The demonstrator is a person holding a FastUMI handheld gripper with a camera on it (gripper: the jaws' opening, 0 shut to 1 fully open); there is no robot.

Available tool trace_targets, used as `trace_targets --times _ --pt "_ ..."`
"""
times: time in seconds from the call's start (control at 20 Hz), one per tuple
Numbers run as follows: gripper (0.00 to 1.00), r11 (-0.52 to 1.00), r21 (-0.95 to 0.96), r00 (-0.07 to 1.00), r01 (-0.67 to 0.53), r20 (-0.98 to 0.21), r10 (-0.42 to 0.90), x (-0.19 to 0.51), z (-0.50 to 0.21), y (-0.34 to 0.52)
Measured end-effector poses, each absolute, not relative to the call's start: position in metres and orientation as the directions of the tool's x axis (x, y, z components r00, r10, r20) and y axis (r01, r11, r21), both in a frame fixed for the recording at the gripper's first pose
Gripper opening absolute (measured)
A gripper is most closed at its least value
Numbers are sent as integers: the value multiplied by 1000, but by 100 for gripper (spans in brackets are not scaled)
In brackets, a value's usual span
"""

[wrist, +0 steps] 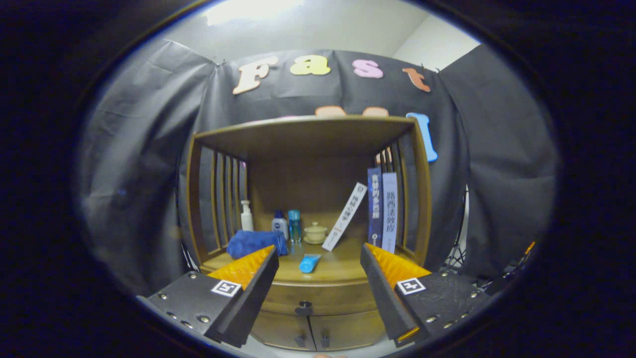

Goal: Pull open the drawer, take out the items inside it, and place them on the countertop above the cabinet.

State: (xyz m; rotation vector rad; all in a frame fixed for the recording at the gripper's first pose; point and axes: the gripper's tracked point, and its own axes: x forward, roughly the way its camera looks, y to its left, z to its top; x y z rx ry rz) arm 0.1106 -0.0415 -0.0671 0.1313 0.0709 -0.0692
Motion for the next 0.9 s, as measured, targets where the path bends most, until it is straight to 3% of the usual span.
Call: trace_targets --times 0.45,0.9 --pt "98 995 71 997 71 36 -73 66 12 -113" --pt "98 988 -114 985 100 152 -82 32 41 -165"
